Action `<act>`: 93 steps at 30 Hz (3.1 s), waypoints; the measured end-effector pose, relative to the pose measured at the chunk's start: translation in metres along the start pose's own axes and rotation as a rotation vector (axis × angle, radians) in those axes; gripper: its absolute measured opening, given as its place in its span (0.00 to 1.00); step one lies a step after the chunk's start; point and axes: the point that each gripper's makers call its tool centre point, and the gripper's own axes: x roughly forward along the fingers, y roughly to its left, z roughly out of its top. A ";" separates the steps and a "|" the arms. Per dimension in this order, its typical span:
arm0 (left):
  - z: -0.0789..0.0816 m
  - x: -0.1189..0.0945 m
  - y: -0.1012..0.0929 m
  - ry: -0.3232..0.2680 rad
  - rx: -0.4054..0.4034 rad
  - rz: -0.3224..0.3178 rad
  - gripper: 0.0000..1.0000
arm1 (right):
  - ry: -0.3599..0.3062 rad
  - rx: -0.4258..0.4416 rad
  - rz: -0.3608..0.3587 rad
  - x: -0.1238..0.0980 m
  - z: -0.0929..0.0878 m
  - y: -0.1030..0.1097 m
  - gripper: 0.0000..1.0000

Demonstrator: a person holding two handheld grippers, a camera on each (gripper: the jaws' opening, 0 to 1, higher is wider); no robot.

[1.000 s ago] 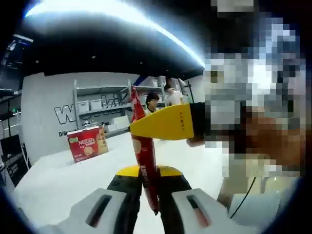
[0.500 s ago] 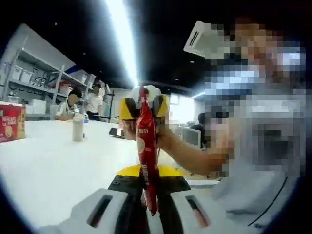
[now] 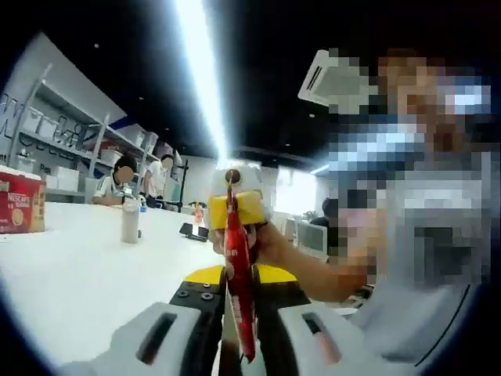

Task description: Tear open the coffee pouch, take out the coffee, and pour the coffee from the pouch into the cup

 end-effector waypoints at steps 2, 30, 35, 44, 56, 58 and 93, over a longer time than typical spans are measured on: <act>-0.001 -0.001 0.002 0.014 0.004 0.005 0.12 | 0.009 -0.014 -0.005 0.002 0.001 0.000 0.03; 0.004 -0.003 0.008 0.005 -0.066 0.023 0.08 | 0.042 -0.082 -0.013 -0.003 -0.007 -0.004 0.06; 0.005 -0.004 0.007 -0.001 -0.067 0.022 0.08 | 0.007 -0.076 -0.006 -0.003 -0.003 -0.002 0.06; 0.005 -0.005 0.007 -0.024 -0.009 0.040 0.13 | -0.001 -0.032 0.000 -0.005 -0.006 0.000 0.02; 0.035 -0.011 0.005 0.016 0.007 0.011 0.09 | 0.072 -0.076 0.000 -0.013 -0.007 0.003 0.02; 0.037 -0.007 0.003 0.034 0.008 -0.006 0.09 | 0.080 -0.087 0.002 -0.013 -0.007 0.003 0.02; 0.059 0.017 -0.011 0.200 0.832 0.054 0.02 | 0.024 0.285 0.175 -0.027 0.016 0.004 0.00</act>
